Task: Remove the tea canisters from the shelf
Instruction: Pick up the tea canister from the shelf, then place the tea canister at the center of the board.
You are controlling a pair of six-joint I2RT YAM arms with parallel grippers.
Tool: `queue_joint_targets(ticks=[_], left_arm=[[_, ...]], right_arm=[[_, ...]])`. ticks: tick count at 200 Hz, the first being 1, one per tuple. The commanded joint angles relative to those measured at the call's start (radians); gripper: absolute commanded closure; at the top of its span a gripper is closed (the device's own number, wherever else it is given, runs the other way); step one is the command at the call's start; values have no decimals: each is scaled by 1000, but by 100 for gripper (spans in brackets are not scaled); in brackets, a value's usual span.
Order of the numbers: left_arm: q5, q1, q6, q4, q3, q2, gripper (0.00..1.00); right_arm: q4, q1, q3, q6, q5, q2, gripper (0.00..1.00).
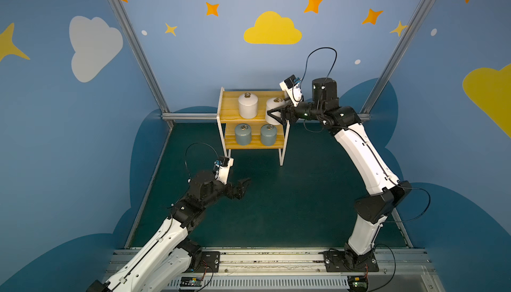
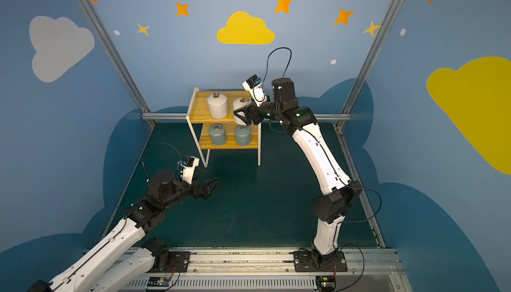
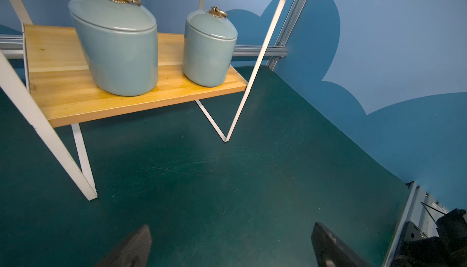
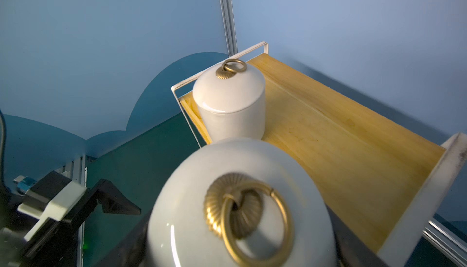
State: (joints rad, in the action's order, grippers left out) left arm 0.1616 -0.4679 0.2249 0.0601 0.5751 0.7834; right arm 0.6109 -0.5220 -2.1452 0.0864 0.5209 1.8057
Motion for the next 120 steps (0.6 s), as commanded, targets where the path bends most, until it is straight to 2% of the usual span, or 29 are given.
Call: queue_joint_targets(ticks=[1, 120], left_arm=[[-8, -2, -1, 6, 10, -11, 0], [-34, -2, -15, 49, 23, -20, 0]], right_arm=[[-109, -22, 60, 1, 20, -123, 39], [-248, -156, 746, -10, -149, -570, 40]])
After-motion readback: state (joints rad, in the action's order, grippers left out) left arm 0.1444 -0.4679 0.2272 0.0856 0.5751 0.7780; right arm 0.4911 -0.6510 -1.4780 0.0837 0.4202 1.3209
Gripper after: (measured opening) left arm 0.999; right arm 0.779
